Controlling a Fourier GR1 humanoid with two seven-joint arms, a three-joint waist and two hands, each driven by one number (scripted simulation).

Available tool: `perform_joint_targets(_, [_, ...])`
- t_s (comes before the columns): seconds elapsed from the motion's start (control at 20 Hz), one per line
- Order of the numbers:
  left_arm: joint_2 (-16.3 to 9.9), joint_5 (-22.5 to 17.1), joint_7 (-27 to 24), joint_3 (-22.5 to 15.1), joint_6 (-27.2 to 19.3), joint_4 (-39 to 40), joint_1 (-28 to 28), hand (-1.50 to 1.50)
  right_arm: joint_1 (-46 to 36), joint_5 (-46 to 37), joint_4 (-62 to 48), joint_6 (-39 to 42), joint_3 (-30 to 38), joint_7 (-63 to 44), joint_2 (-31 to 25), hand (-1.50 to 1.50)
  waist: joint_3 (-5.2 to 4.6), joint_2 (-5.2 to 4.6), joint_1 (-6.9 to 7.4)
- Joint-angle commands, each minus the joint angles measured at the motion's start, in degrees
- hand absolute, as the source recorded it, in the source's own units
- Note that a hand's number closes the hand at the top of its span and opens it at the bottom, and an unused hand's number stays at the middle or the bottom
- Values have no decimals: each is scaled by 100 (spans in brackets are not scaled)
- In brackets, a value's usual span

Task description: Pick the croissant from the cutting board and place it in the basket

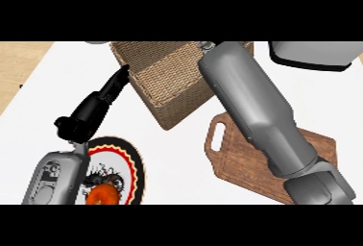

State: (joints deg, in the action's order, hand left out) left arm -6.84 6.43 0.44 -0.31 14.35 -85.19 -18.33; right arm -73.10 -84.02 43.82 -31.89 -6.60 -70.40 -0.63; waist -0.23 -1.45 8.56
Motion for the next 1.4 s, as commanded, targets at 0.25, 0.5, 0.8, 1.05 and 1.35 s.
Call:
perform_joint_targets(0.25, [53, 22, -52, 15, -88, -39, 202, 0, 27, -694, -460, -1053, -8, -1478, 60, 150, 4, 39, -176])
perform_joint_targets(0.5, [-6, 1, -6, 79, -83, -103, 178, 0, 397, -871, -454, -1776, 230, -1411, 60, -150, 15, -12, -219])
perform_joint_targets(0.8, [-122, -134, 155, 147, 75, -215, 187, 0, 104, -929, -651, -1766, 144, -1448, 60, -150, 13, 32, -203])
perform_joint_targets(1.05, [-66, -18, -16, 129, -45, -111, 305, 0, 89, -809, -354, -2428, 149, -1239, 60, -150, 17, 44, -285])
perform_joint_targets(1.35, [-169, -59, 74, 228, -19, -171, 218, 0, 95, -828, 15, -2805, 617, -1475, 60, -150, 18, 76, -346])
